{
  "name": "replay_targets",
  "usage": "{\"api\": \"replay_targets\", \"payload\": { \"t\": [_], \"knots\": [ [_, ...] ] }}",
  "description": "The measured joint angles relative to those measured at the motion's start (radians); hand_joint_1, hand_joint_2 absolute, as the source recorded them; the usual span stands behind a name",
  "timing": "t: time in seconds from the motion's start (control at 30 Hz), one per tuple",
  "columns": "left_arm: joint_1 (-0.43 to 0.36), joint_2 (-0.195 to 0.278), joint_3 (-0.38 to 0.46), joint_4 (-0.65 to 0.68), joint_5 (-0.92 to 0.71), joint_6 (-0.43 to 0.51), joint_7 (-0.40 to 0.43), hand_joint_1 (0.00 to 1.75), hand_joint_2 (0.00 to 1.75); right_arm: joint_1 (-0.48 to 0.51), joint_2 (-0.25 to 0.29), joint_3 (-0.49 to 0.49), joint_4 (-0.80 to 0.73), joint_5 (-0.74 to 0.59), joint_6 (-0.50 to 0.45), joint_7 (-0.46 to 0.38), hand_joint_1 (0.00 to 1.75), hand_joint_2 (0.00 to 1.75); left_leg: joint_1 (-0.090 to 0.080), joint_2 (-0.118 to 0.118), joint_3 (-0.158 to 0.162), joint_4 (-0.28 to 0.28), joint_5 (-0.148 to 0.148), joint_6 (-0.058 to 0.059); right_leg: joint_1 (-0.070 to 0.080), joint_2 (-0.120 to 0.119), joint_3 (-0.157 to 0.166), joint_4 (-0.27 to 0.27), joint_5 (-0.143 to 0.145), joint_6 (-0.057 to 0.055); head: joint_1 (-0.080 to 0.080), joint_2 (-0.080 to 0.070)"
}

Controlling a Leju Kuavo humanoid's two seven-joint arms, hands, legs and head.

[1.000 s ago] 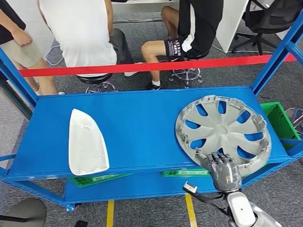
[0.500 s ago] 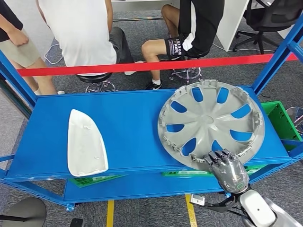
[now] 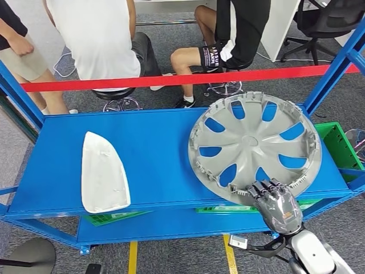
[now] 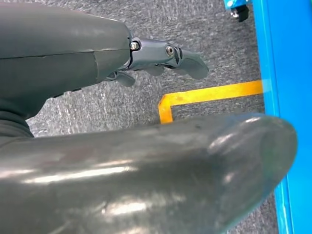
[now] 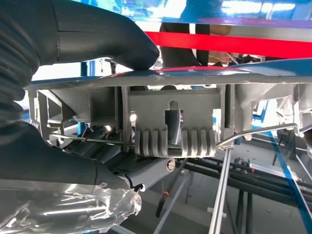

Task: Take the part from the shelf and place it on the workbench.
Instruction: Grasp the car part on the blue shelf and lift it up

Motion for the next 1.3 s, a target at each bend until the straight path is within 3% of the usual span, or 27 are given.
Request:
{"api": "replay_targets", "payload": {
  "t": [0.43, 0.8, 1.0, 1.13, 1.2, 1.3],
  "knots": [
    [0.001, 0.002, 0.000, 0.000, -0.019, 0.021, -0.020, 0.00, 0.00, 0.027, 0.077, -0.066, -0.003, 0.000, 0.000, -0.071, 1.75, 1.75, 0.000, 0.000, 0.000, 0.000, 0.000, 0.000, 0.000, 0.000, 0.000, 0.000, -0.001, -0.001, 0.000, 0.000],
    [0.003, 0.005, 0.002, 0.000, 0.001, 0.019, 0.026, 0.00, 0.00, 0.034, 0.113, -0.097, -0.003, 0.000, 0.000, -0.101, 1.75, 1.75, -0.001, 0.000, 0.000, 0.000, -0.001, 0.001, -0.001, 0.000, 0.000, -0.001, -0.001, 0.000, 0.000, 0.000],
    [0.005, 0.009, 0.003, 0.000, -0.003, 0.024, 0.034, 0.00, 0.00, 0.035, 0.131, -0.107, -0.003, 0.000, 0.000, -0.110, 1.75, 1.75, -0.010, -0.001, 0.000, 0.001, -0.004, 0.008, -0.010, 0.000, 0.001, -0.002, -0.001, 0.008, 0.000, 0.000],
    [0.005, 0.010, 0.003, 0.000, -0.011, 0.042, 0.038, 0.00, 0.00, 0.038, 0.143, -0.115, -0.007, 0.000, 0.000, -0.123, 1.75, 1.75, -0.015, 0.001, 0.003, -0.005, 0.005, 0.023, -0.018, 0.000, 0.001, -0.006, 0.003, 0.021, -0.001, 0.000],
    [0.004, 0.010, 0.003, 0.000, -0.014, 0.049, 0.039, 0.00, 0.00, 0.041, 0.149, -0.122, -0.015, 0.000, 0.000, -0.134, 1.75, 1.75, -0.010, 0.004, 0.006, -0.018, 0.016, 0.033, -0.018, -0.006, -0.014, 0.028, -0.029, 0.026, 0.002, 0.000],
    [0.004, 0.009, 0.003, 0.000, -0.019, 0.053, 0.041, 0.00, 0.00, 0.041, 0.161, -0.133, -0.021, 0.000, 0.000, -0.150, 1.75, 1.75, -0.008, 0.007, 0.005, -0.022, 0.021, 0.037, -0.018, -0.014, -0.085, 0.220, -0.136, 0.031, 0.008, 0.000]
  ]
}}
